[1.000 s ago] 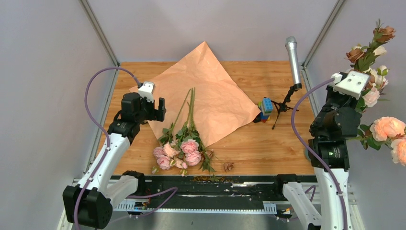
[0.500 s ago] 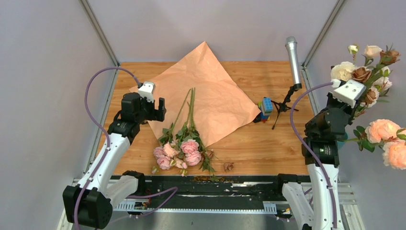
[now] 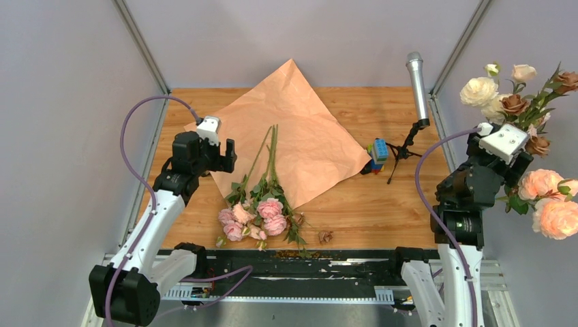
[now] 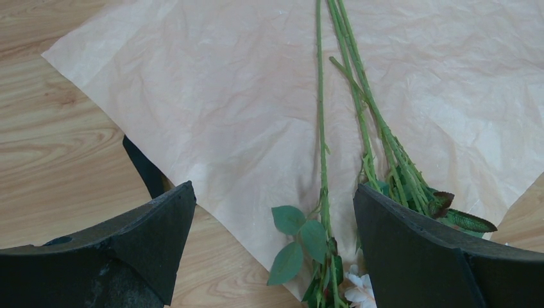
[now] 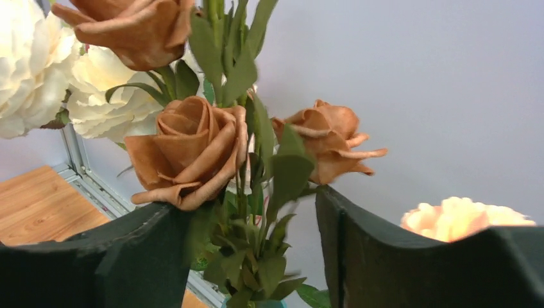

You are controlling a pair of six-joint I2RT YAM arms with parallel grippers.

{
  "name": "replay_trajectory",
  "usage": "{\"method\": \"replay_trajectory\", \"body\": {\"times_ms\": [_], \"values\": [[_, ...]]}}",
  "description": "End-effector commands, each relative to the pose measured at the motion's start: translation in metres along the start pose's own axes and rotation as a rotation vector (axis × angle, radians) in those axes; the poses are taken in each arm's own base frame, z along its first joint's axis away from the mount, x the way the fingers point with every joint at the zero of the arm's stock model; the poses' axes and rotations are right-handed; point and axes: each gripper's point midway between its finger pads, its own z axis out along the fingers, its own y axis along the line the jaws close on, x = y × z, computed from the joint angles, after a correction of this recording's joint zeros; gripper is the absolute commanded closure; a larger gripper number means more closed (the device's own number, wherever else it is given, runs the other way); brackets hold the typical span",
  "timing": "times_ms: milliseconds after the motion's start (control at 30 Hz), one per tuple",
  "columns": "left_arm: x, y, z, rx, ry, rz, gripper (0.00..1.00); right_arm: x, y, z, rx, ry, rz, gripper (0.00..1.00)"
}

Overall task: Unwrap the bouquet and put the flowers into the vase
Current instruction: Insert the fake flower into the vase.

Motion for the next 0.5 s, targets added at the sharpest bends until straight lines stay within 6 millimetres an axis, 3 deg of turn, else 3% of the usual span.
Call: {"method": "replay_trajectory", "body": {"times_ms": [0, 167, 467], "values": [[-0.017, -0.001, -0.006, 0.009, -0.06, 0.01, 0.0, -0.013, -0.002, -0.004, -0.028, -0.059, 0.062, 0.29], [-0.017, -0.002, -0.007, 0.012, -0.061, 0.009, 0.0, -0.023, 0.003, -0.009, -0.096, -0.104, 0.091, 0.17], [-0.02, -0.002, -0.01, 0.012, -0.073, 0.007, 0.0, -0.04, 0.01, -0.019, -0.211, -0.157, 0.104, 0.09]]}}
